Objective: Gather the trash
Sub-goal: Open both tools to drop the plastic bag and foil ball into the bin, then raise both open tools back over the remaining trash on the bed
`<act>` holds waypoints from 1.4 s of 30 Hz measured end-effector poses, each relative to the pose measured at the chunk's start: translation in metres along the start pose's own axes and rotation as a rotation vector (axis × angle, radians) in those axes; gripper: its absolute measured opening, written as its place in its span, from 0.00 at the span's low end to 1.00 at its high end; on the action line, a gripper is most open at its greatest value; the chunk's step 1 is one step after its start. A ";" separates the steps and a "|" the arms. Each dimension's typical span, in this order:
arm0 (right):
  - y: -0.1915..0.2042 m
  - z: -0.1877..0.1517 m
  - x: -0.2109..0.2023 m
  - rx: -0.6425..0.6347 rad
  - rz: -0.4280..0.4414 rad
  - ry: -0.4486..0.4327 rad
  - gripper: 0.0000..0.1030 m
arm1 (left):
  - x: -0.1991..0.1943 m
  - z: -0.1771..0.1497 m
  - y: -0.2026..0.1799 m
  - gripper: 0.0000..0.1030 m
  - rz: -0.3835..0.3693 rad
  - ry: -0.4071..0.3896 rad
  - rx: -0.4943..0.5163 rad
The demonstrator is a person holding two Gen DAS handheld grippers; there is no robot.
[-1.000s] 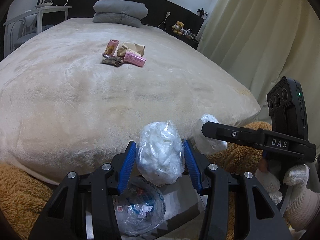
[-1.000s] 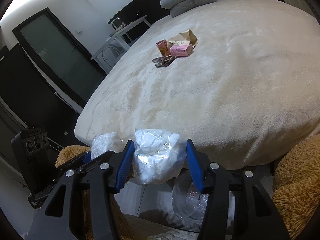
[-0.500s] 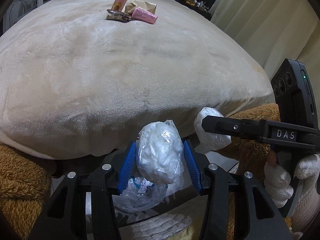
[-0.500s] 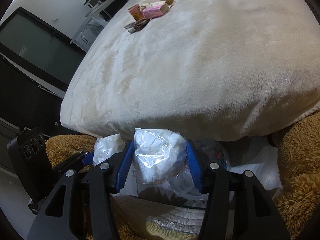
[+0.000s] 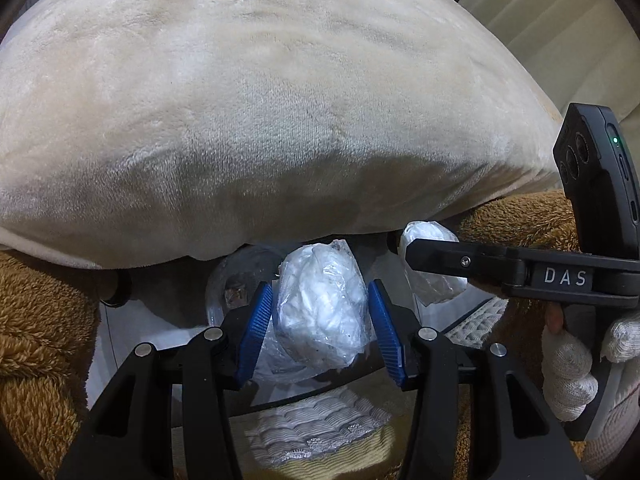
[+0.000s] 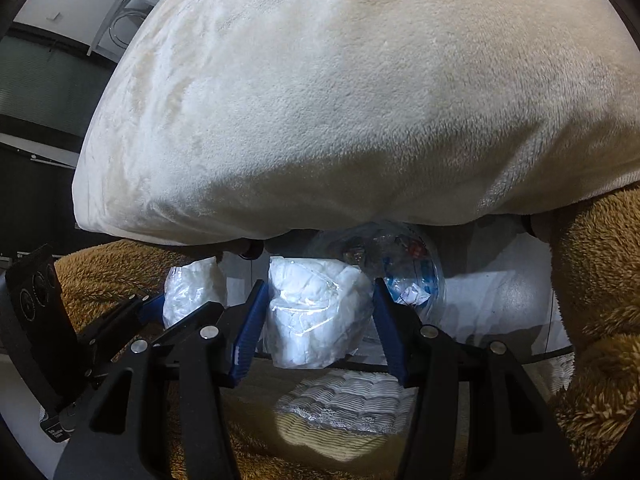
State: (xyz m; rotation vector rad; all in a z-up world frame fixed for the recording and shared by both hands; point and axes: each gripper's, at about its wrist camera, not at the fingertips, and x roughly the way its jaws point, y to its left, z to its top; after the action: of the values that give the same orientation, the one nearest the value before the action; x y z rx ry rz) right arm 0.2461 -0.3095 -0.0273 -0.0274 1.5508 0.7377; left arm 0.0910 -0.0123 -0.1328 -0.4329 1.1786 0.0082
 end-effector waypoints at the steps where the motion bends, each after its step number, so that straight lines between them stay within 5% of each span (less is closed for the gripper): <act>1: 0.000 0.000 0.001 0.000 -0.006 0.003 0.51 | 0.002 0.000 0.000 0.48 0.004 0.007 0.000; 18: -0.004 0.002 0.017 0.035 -0.040 0.055 0.52 | 0.022 -0.003 -0.006 0.48 0.021 0.124 0.003; 20: -0.005 0.003 0.015 0.047 -0.027 0.051 0.59 | 0.026 -0.004 -0.008 0.60 0.031 0.128 0.008; 42: -0.003 0.000 -0.007 -0.013 -0.028 -0.031 0.63 | 0.005 -0.001 -0.001 0.62 0.014 0.036 -0.001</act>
State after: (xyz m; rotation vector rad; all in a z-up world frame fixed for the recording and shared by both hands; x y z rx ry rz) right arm 0.2486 -0.3149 -0.0227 -0.0465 1.5136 0.7229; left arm 0.0927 -0.0149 -0.1373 -0.4270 1.2173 0.0125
